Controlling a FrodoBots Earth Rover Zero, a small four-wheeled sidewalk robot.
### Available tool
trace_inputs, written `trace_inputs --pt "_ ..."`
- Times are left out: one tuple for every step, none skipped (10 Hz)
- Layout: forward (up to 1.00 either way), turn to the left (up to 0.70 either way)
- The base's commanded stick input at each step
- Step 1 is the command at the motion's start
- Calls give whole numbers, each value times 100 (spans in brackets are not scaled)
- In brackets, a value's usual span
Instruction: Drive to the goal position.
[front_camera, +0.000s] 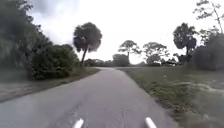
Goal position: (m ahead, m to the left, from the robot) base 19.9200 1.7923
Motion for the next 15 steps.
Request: trace_inputs --pt "85 0" --pt "85 0" --pt "85 0" --pt "85 0" --pt "85 0" --pt "85 0" --pt "85 0" --pt "85 0" --pt "85 0" --pt "85 0" --pt "85 0" --pt "85 0" --pt "85 0" --pt "85 0" --pt "85 0"
